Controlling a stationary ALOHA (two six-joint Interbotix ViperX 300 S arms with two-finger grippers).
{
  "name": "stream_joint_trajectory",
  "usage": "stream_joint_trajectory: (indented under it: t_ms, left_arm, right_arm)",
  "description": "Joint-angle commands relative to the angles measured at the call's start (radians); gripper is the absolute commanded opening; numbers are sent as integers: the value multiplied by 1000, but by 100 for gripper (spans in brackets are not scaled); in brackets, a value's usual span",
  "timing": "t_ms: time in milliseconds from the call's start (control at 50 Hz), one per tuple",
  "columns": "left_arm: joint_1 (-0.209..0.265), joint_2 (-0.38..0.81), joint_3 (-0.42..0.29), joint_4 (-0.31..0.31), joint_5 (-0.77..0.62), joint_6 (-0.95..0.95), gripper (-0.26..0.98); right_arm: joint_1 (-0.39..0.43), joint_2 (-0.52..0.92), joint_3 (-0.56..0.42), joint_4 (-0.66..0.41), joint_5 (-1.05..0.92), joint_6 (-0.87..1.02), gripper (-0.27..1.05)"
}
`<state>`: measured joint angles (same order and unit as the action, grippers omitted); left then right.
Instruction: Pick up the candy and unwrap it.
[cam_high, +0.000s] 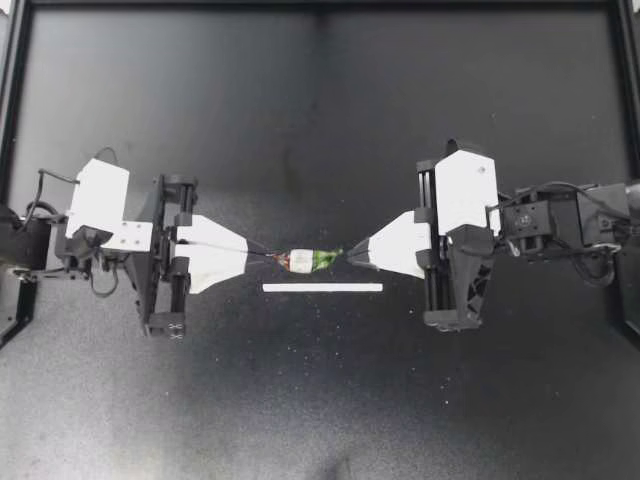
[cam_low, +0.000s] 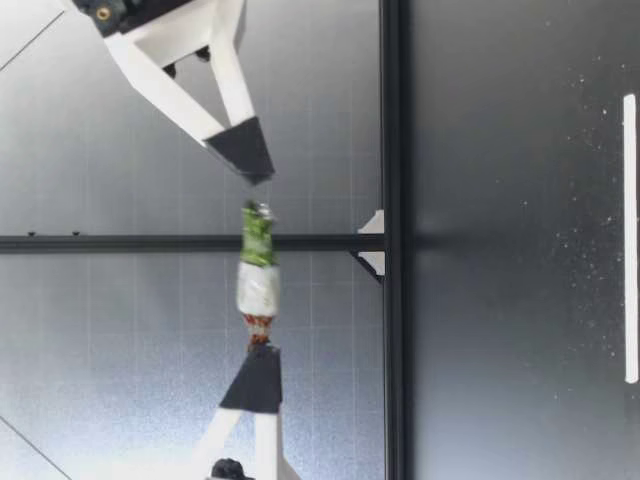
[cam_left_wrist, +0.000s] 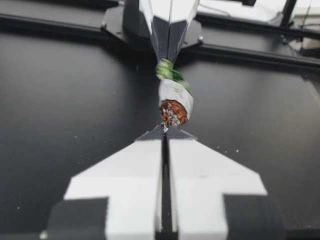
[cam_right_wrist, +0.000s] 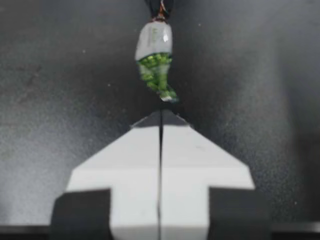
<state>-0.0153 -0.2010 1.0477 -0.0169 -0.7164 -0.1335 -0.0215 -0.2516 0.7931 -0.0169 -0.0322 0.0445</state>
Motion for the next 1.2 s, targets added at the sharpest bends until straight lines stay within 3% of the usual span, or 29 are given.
stream_joint_trajectory:
  t_ms: [0, 260, 460, 680, 900, 1060, 1180]
  left_arm:
    - [2, -8, -9, 3, -3, 2, -20]
    - [2, -9, -31, 35, 43, 172, -20]
    - [2, -40, -127, 31, 316, 416, -20]
    - [2, -72, -219, 35, 541, 747, -20]
    - [-8, -95, -184, 103, 416, 1266, -20]
    - [-8, -115, -109, 104, 209, 1637, -20]
    - [-8, -120, -75, 61, 31, 1727, -20]
  right_arm:
    - [-8, -29, -11, -2, -6, 0, -23]
    - [-34, -28, 9, 2, -43, 14, -22]
    - [-34, -29, 29, 2, -118, 15, -16]
    - [-37, -25, 34, 3, -216, 18, 9]
    - [-61, -8, 34, 64, -350, 89, 53]
    - [-78, 17, 32, 71, -471, 244, 51]
    - [-78, 37, 32, 35, -558, 382, 51]
